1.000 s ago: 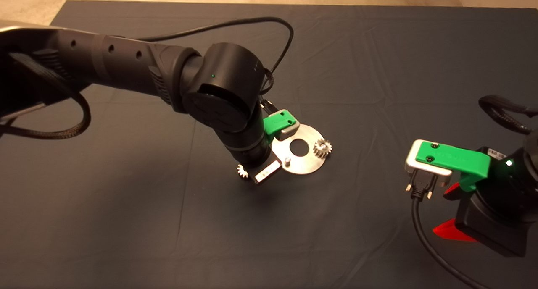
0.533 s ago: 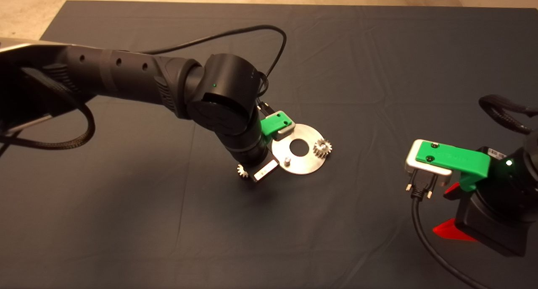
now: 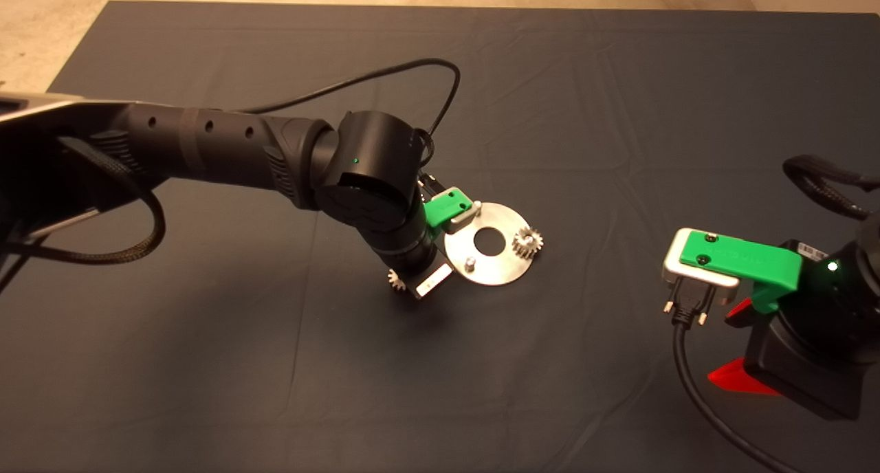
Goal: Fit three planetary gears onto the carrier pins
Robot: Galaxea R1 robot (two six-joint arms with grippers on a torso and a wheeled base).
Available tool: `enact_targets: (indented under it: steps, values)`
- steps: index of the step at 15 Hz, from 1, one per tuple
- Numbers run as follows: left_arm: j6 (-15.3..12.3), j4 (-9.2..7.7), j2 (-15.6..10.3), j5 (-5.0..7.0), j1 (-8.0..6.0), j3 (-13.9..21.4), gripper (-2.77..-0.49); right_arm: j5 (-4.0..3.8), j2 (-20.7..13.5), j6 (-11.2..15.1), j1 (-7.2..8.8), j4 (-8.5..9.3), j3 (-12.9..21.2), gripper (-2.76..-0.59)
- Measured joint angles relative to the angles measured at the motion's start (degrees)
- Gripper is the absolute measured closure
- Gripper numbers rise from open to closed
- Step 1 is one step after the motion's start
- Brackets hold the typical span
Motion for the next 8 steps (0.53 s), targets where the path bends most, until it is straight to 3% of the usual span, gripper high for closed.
enact_targets:
  steps: [8]
  values:
    - [1.23,2.07,-0.5,0.0,2.17,-1.8,-1.46,0.0,0.0,-0.01,0.01,0.02,0.02,-1.47]
